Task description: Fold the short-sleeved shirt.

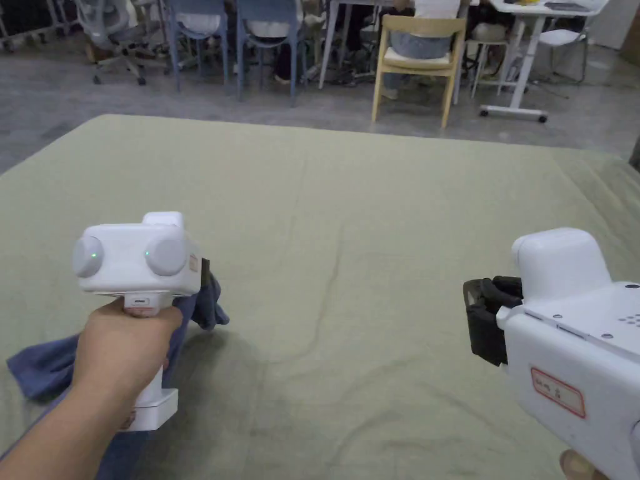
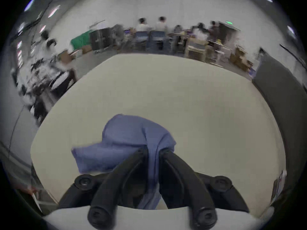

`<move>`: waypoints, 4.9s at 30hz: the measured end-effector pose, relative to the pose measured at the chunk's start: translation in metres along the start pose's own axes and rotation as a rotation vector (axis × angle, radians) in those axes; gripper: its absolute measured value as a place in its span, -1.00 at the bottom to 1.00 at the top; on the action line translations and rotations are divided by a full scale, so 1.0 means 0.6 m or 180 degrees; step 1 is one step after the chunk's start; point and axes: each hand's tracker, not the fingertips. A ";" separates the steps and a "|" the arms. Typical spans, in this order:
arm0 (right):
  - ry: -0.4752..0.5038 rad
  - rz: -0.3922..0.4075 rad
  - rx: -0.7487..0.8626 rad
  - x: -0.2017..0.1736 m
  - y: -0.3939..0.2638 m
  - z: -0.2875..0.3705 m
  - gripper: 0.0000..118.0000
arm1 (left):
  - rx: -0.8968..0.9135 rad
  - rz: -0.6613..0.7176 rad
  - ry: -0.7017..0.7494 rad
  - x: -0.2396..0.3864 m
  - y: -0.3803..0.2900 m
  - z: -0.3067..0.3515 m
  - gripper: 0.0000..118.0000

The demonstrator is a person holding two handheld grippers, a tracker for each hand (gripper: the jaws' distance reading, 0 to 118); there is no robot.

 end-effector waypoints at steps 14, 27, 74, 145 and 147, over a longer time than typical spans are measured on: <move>-0.1320 -0.0284 0.0361 0.249 -0.007 0.307 -0.96 | -0.0458 -0.2191 -0.1745 0.767 -0.181 0.104 -0.85; -0.0951 -0.0547 0.0237 0.257 -0.068 0.238 -0.96 | -0.0241 -0.0640 -0.2659 0.543 -0.110 0.179 0.96; -0.0772 -0.0714 -0.1054 0.282 -0.216 -0.179 -0.96 | -0.0356 -0.0287 -0.0708 0.137 -0.181 -0.128 -1.00; -0.1627 -0.0232 0.0310 0.499 0.620 -0.161 -0.93 | 0.1325 0.0846 -0.0508 -0.055 0.653 0.219 -1.00; -0.1616 -0.0243 0.0238 0.503 0.610 -0.184 -0.93 | 0.1300 0.0849 -0.0549 -0.049 0.643 0.210 -1.00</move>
